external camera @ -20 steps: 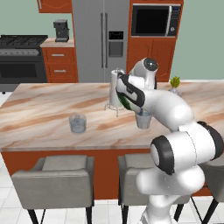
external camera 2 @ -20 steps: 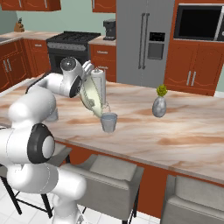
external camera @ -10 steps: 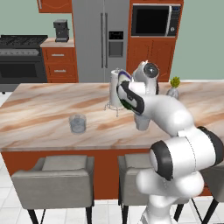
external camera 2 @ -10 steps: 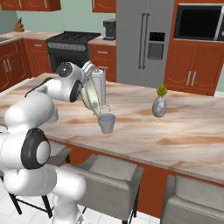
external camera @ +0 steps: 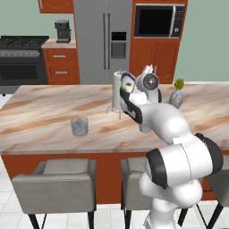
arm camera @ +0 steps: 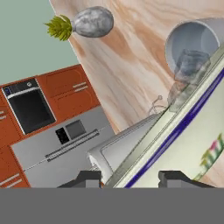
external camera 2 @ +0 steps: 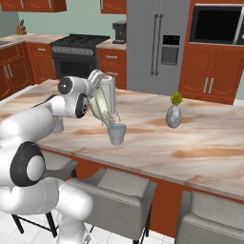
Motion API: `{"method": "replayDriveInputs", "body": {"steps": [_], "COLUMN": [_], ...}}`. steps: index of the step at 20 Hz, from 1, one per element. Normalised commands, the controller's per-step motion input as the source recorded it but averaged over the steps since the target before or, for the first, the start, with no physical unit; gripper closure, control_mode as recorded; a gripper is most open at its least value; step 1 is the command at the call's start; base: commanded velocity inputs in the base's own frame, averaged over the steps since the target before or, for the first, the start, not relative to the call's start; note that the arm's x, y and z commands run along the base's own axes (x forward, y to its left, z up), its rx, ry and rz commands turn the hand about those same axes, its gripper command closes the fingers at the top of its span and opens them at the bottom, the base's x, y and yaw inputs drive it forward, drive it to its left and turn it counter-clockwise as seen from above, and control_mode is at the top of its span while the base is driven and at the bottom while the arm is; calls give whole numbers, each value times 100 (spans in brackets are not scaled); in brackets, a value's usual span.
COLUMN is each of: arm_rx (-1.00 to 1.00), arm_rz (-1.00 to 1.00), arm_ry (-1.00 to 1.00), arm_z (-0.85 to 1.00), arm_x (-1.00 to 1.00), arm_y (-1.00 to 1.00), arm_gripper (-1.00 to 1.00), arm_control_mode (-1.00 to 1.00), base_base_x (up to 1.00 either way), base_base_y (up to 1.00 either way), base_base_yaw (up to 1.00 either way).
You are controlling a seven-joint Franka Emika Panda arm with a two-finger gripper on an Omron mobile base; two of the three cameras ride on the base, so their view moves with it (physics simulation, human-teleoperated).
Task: There are four ice cubes in the ice bowl. Place two ice cubes in each glass of water.
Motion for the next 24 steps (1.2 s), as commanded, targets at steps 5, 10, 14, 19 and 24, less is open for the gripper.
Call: {"method": "replayDriveInputs", "body": {"steps": [5,10,14,19,24], "arm_rx": [0,0,0,0,-4], "arm_rz": [-10,-9,-8,-4,0], "arm_ry": [-15,-17,-16,-12,-13], "arm_z": [23,23,24,31,41], "arm_x": [0,-7,-1,0,-5], "arm_y": [0,2,7,11,9], "arm_gripper": [100,100,100,100,100], "arm_control_mode": [-100,-100,-100,-100,-100], "base_base_x": [0,0,0,0,0], "base_base_y": [0,0,0,0,0], "base_base_yaw": [0,0,0,0,0]}}
